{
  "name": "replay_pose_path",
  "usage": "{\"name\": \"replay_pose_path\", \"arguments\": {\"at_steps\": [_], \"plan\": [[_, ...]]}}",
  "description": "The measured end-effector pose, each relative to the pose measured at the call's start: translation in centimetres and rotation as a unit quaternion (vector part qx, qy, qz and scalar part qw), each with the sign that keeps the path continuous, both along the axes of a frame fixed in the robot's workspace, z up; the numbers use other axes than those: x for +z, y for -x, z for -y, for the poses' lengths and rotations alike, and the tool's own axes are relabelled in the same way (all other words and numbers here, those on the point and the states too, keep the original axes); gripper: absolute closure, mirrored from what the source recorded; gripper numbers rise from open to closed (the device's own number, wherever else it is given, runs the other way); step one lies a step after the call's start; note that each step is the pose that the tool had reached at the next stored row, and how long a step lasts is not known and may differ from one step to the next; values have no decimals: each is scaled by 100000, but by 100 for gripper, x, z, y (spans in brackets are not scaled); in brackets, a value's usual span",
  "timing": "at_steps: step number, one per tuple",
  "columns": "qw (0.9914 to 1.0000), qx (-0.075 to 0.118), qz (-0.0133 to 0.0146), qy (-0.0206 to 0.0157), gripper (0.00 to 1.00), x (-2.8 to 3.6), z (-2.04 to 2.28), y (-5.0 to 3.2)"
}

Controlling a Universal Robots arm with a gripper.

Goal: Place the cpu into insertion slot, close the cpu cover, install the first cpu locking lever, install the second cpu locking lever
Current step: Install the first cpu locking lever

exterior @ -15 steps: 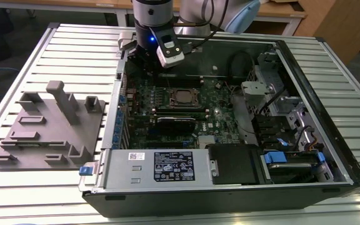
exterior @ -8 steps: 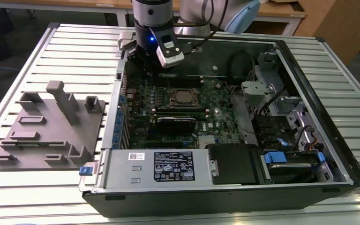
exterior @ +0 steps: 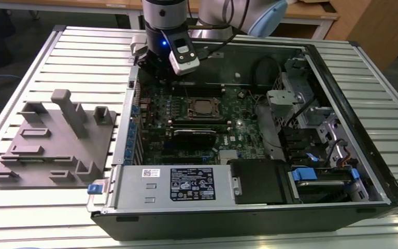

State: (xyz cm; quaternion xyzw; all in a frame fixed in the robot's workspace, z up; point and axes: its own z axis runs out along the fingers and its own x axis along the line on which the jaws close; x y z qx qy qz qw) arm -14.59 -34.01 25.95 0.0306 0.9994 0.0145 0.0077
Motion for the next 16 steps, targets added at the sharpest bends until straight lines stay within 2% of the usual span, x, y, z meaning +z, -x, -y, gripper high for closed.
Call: {"name": "replay_pose_path", "arguments": {"at_steps": [1,16], "plan": [[100000,-1,0,0,90,0,0,29],[100000,1,-4,0,90,0,0,33]]}}
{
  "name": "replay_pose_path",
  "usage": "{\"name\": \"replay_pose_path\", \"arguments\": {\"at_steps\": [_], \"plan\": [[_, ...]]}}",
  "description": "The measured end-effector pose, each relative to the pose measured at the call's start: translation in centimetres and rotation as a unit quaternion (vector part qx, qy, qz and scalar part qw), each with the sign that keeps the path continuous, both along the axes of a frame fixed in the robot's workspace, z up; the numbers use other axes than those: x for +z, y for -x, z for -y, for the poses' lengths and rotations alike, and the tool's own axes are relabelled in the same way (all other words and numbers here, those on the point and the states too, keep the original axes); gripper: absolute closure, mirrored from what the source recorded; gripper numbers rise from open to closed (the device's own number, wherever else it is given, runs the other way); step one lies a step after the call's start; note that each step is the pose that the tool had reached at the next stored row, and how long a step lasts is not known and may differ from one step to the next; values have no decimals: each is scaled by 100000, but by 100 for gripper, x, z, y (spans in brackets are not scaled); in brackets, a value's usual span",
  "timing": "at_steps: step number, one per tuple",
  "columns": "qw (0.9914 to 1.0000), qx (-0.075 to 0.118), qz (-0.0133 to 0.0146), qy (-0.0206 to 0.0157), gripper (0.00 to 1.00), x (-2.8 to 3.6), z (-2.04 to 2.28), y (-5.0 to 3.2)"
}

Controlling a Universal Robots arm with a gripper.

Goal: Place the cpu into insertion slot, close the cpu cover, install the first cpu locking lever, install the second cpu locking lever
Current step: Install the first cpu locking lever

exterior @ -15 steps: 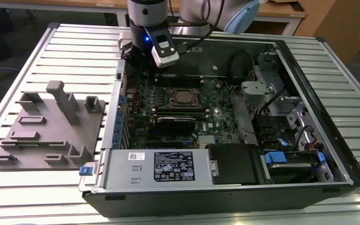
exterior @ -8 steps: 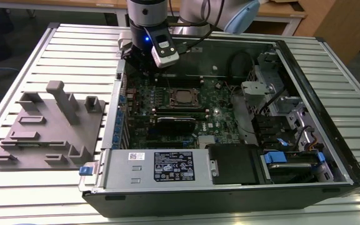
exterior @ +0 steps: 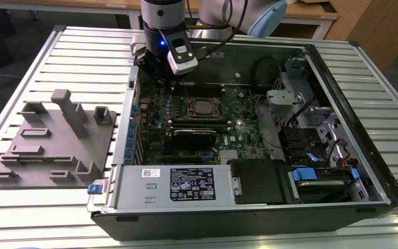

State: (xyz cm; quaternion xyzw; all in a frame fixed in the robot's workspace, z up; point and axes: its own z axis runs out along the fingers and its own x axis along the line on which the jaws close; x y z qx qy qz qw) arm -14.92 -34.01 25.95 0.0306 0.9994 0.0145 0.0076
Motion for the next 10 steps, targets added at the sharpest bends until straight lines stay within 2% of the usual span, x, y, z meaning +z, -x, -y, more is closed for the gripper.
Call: {"name": "replay_pose_path", "arguments": {"at_steps": [10], "plan": [[100000,-1,3,2,90,0,0,3]]}}
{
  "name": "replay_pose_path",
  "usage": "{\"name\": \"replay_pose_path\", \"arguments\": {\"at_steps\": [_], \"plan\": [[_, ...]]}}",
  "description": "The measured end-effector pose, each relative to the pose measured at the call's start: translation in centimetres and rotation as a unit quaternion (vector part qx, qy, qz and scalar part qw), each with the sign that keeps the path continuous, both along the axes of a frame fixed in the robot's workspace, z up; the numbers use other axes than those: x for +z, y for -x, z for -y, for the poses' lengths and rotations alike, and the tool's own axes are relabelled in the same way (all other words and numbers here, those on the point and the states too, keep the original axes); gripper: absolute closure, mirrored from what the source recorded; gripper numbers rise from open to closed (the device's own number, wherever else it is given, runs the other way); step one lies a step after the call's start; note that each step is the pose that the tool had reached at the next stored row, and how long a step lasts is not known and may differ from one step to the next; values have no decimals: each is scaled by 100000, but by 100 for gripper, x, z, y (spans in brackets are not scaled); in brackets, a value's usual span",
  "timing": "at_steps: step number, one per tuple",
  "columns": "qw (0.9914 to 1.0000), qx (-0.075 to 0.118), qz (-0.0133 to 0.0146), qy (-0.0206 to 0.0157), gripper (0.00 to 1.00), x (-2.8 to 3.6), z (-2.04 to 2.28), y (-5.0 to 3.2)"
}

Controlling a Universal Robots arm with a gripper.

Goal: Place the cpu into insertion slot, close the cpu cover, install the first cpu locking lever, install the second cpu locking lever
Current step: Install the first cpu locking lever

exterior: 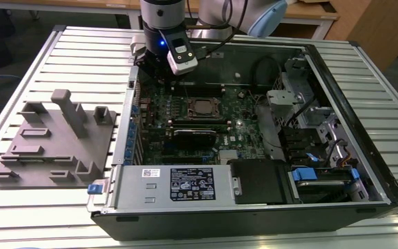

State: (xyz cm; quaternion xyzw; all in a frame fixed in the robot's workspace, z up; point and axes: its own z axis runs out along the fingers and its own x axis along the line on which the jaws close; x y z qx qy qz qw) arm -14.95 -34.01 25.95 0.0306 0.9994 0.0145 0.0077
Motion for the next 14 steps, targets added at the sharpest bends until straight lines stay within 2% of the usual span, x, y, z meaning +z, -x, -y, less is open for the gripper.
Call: {"name": "replay_pose_path", "arguments": {"at_steps": [14], "plan": [[100000,0,1,0,90,0,0,5]]}}
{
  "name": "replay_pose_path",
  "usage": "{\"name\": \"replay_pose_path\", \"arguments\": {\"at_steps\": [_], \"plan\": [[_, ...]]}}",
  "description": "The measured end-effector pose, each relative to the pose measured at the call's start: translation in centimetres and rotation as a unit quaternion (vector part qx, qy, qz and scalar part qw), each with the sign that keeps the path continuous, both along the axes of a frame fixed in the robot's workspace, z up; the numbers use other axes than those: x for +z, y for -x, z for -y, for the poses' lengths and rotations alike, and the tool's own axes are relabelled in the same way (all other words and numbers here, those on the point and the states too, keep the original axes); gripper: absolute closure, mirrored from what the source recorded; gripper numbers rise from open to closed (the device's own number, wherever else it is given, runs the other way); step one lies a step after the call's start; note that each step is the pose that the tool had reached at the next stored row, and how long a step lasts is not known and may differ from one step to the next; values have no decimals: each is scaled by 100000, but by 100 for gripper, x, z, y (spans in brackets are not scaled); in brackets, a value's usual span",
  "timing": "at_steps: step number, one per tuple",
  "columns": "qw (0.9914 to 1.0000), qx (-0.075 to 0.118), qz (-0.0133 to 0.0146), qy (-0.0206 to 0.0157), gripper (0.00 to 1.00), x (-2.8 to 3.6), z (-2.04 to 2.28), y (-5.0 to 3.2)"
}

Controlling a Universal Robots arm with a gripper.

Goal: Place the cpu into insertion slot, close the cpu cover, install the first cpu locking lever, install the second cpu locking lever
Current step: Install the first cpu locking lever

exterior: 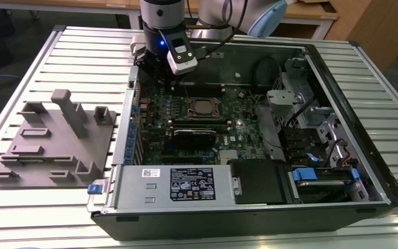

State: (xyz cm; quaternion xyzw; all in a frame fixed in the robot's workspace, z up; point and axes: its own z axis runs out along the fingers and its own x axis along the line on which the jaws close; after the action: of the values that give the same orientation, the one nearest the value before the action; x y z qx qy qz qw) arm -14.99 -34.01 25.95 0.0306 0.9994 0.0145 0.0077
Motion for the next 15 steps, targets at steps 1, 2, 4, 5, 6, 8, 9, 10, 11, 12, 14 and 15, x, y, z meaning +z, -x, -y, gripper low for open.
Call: {"name": "replay_pose_path", "arguments": {"at_steps": [1,2,4,5,6,8,9,10,11,12,14,15], "plan": [[100000,-1,1,-1,90,0,0,0],[100000,2,1,-4,90,0,0,0],[100000,0,-2,1,90,0,0,1],[100000,1,-1,-1,90,0,0,2],[100000,0,0,-3,90,0,0,2],[100000,2,0,-2,90,0,0,2],[100000,0,1,0,90,0,0,3],[100000,1,-2,0,90,0,0,3],[100000,-1,0,-1,90,0,0,3],[100000,2,-1,-2,90,0,0,4],[100000,2,1,-2,90,0,0,4],[100000,1,-1,0,90,0,0,5]]}}
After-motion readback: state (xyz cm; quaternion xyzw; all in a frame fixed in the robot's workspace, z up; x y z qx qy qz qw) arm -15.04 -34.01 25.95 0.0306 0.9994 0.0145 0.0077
